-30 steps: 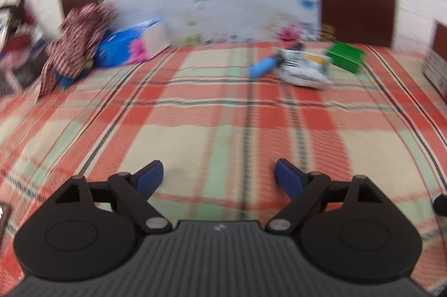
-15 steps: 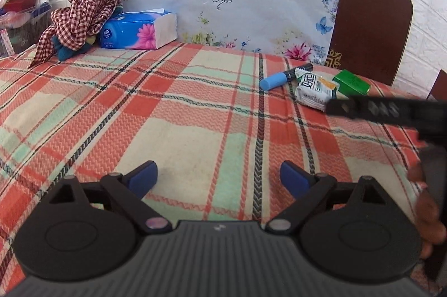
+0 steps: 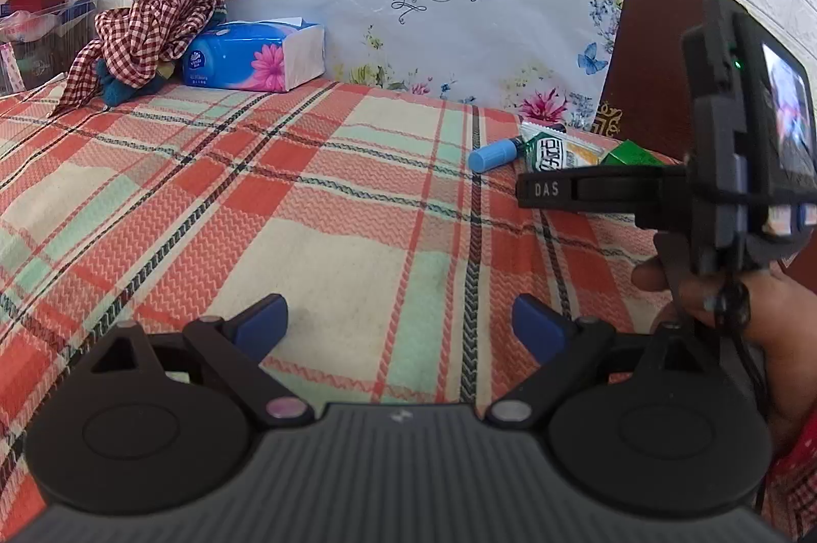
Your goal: Organize objects
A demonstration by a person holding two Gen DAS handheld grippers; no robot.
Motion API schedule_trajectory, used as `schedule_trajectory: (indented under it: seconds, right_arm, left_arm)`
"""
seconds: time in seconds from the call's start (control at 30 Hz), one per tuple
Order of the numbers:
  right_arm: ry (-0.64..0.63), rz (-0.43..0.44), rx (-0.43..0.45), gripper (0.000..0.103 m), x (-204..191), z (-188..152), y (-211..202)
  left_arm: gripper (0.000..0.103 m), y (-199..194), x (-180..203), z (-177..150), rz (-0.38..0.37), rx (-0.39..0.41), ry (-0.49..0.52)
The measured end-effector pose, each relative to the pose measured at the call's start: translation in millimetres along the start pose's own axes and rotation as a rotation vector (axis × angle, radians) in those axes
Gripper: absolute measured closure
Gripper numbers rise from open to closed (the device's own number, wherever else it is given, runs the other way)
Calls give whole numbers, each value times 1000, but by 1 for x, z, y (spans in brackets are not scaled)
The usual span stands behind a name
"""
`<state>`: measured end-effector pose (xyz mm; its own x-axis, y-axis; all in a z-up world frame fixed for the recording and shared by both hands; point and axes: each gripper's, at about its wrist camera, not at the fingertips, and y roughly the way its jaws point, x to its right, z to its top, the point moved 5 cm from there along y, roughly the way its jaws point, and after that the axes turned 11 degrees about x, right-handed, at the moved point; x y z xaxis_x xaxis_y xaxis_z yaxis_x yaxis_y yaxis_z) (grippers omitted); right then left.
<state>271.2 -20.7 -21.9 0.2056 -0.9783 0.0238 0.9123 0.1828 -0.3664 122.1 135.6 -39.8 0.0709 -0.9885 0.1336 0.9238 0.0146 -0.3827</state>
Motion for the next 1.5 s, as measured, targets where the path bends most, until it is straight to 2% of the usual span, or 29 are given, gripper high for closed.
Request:
schedule_trajectory:
  seconds: [0.27, 0.57, 0.77, 0.8, 1.03, 1.5]
  right_arm:
    - [26, 32, -9, 61, 17, -21, -45]
    - [55, 25, -35, 61, 53, -63, -145]
    - [37, 7, -39, 61, 58, -85, -199]
    - [29, 8, -37, 60, 57, -87, -204]
    - [48, 28, -41, 27, 67, -94, -220]
    - [154, 72, -22, 21, 88, -99, -233]
  left_arm:
    - [7, -1, 0, 0, 1, 0, 1]
    - [6, 1, 3, 0, 5, -10, 23]
    - [5, 3, 7, -1, 16, -23, 56]
    - [5, 4, 7, -2, 19, -26, 64]
    - [3, 4, 14, -4, 40, -45, 118]
    - [2, -16, 18, -13, 100, -58, 150]
